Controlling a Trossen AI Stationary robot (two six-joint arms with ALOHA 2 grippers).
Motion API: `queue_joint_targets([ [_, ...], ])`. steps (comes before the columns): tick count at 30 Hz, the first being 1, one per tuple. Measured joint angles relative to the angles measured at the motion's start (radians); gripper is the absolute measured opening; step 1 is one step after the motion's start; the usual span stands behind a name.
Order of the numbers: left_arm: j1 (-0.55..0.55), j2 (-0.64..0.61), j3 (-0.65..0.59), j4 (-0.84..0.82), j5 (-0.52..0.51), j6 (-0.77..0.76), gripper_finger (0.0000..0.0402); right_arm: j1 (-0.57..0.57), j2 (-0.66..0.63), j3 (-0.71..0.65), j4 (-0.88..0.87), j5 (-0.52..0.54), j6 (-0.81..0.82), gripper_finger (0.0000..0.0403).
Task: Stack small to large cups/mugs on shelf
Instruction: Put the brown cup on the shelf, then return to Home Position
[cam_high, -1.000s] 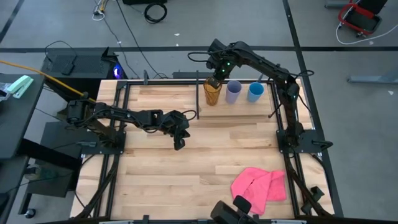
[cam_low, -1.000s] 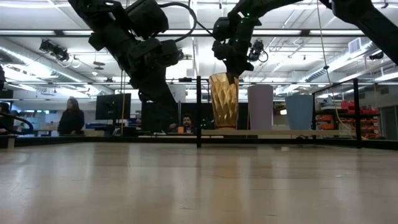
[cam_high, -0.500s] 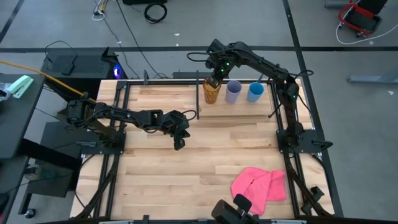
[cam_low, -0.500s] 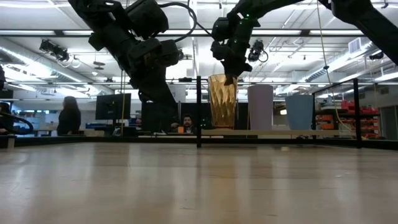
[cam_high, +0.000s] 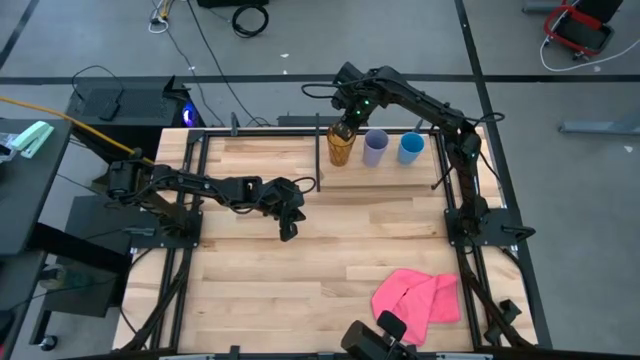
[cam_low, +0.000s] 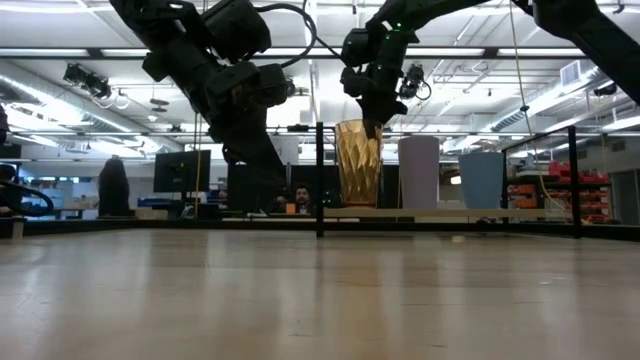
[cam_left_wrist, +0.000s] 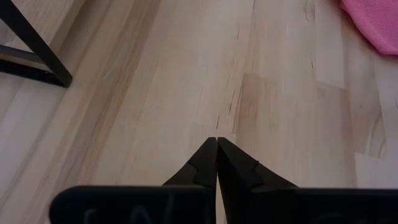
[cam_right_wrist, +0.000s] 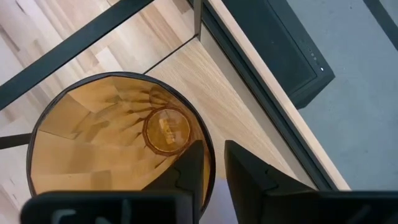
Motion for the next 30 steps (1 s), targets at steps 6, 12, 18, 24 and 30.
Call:
queue_joint_targets([
  [6, 0.000, 0.000, 0.000, 0.000, 0.000, 0.000, 0.0023, 0.000, 0.000, 0.000, 0.000, 0.000, 0.000, 0.0085],
  [12, 0.000, 0.000, 0.000, -0.001, 0.000, 0.000, 0.0013, 0.000, -0.011, 0.000, -0.008, 0.000, 0.001, 0.0090],
  [18, 0.000, 0.000, 0.000, -0.001, 0.000, 0.000, 0.0019, -0.003, -0.067, 0.000, -0.013, 0.000, 0.023, 0.0090],
  [24, 0.000, 0.000, 0.000, -0.001, 0.000, 0.000, 0.0031, -0.003, -0.174, 0.000, -0.051, 0.000, 0.053, 0.0091],
  [30, 0.000, 0.000, 0.000, -0.001, 0.000, 0.000, 0.0029, 0.037, -0.329, 0.000, -0.099, 0.000, 0.115, 0.0088],
])
